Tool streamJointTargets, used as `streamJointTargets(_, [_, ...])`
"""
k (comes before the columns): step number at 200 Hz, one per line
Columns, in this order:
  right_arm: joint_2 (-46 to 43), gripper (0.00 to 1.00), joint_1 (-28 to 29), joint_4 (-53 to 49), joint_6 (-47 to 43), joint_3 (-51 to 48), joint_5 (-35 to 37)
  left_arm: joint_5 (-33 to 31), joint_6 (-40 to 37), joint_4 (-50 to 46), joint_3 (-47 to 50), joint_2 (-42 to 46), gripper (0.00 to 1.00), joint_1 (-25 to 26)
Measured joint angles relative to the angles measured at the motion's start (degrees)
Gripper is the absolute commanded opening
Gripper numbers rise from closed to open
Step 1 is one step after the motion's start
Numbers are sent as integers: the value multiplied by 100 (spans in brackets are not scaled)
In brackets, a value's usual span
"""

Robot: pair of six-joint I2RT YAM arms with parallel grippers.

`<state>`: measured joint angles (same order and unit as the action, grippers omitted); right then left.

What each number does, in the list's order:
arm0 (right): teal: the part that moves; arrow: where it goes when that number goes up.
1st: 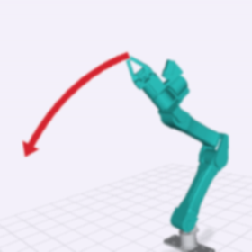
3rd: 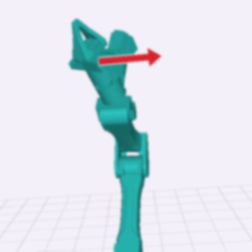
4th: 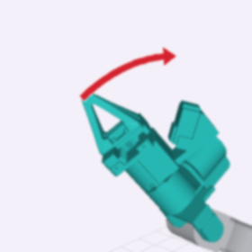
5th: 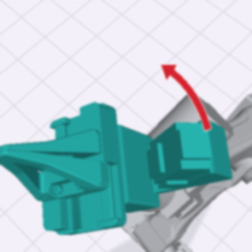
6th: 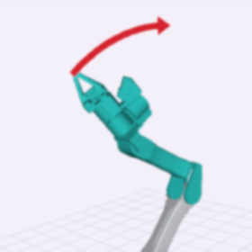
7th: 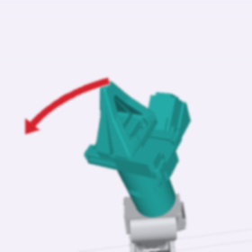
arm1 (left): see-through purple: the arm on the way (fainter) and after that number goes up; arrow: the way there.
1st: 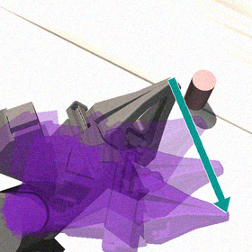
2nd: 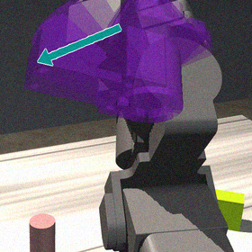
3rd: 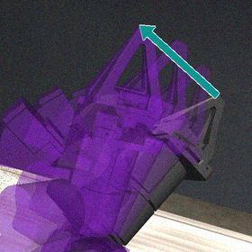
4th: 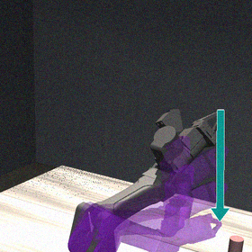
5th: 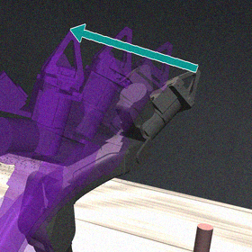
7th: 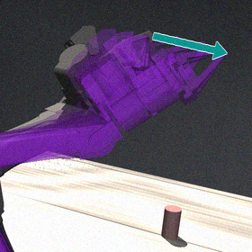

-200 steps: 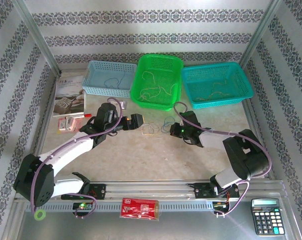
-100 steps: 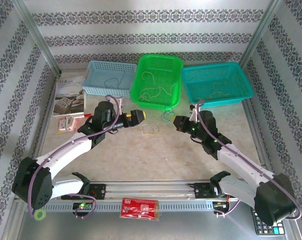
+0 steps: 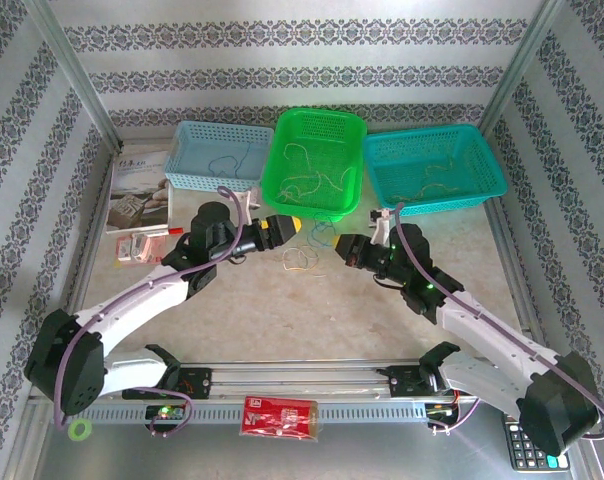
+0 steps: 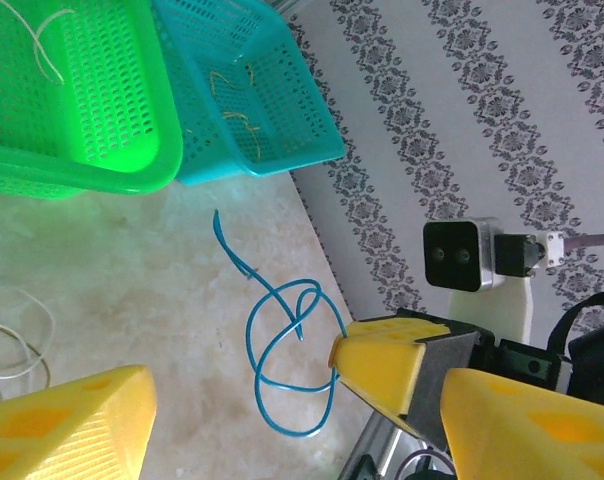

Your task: Untangle the cables

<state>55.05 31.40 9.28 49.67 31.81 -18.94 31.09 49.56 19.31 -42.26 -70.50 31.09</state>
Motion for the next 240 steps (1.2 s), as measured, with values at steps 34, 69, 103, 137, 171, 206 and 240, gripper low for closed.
streamJointTargets(34, [61, 0, 144, 90, 90, 111, 0, 0, 35, 74, 0, -227, 63, 111])
streamJointTargets(69, [111, 0, 190, 153, 149, 146, 0, -2, 42, 140, 0, -376, 56, 144])
streamJointTargets(103, [160, 0, 225, 186, 166, 146, 2, -2, 42, 238, -2, -417, 47, 160])
streamJointTargets(137, [175, 0, 225, 245, 168, 146, 2, -2, 44, 306, -4, -450, 39, 188])
streamJointTargets(171, [175, 0, 225, 315, 170, 146, 2, -4, 44, 310, -4, -470, 38, 229])
streamJointTargets(206, [175, 0, 225, 343, 210, 146, 2, -4, 42, 326, -4, -481, 27, 234])
streamJointTargets(240, [173, 0, 225, 343, 254, 146, 28, -26, 55, 345, -4, -481, 16, 258])
